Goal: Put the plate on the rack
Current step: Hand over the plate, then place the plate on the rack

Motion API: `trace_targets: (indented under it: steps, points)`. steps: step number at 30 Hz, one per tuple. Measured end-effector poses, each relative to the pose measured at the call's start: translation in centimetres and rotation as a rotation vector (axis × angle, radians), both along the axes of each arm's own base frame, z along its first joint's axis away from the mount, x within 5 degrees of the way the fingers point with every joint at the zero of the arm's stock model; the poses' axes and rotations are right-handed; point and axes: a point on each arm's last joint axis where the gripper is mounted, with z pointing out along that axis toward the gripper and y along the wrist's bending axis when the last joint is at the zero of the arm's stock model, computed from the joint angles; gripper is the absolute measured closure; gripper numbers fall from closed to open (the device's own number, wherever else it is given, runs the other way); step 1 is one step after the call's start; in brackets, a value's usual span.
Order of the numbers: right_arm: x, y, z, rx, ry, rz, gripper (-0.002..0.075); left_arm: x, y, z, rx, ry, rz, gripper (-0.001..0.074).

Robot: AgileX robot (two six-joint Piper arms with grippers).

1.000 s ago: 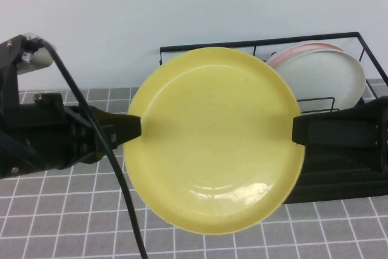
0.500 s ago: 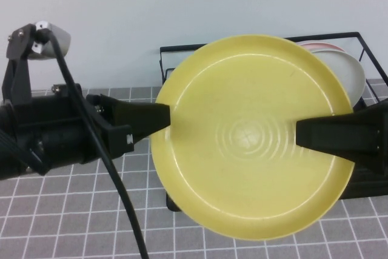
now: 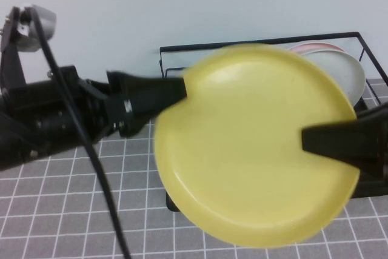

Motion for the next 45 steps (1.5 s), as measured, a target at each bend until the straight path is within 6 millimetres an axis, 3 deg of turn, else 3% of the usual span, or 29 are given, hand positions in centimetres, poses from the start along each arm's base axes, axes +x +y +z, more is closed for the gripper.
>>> trace_targets:
  steps: [9, 11, 16, 19, 25, 33, 37, 45]
  points:
    - [0.2, -1.4, -2.0, -0.354, -0.119, 0.042, 0.0622, 0.3, 0.2, 1.2, -0.095, -0.081, 0.041, 0.0286]
    - [0.4, -1.7, -2.2, -0.424, -0.150, 0.038, 0.0622, 0.3, 0.2, 1.0, -0.051, -0.101, 0.033, 0.0354]
    - [1.0, -2.7, -2.5, -0.578, -0.242, 0.016, 0.0622, -0.6, 0.0, 0.9, 0.022, -0.164, -0.032, 0.0647]
    - [1.4, -3.3, -1.9, -0.681, -0.313, 0.015, 0.0622, -1.9, 0.5, 1.7, 0.068, -0.243, -0.045, 0.0709]
    - [2.6, -4.0, 0.8, -0.793, -0.501, -0.062, 0.0622, -4.1, 3.0, 2.5, 0.275, -0.327, 0.128, 0.0732]
    - [4.1, -4.7, 3.3, -0.949, -0.853, -0.165, 0.0622, -4.8, 6.0, 0.3, 0.591, -0.123, 0.303, 0.0735]
    - [4.9, -4.5, 2.3, -1.116, -0.941, -0.006, 0.0623, -4.4, 6.9, -0.4, 0.648, -0.084, 0.392, 0.0735]
    - [8.0, -3.5, -0.1, -1.197, -0.903, 0.143, 0.0623, -4.2, 7.0, -0.2, 0.627, -0.114, 0.421, 0.0735]
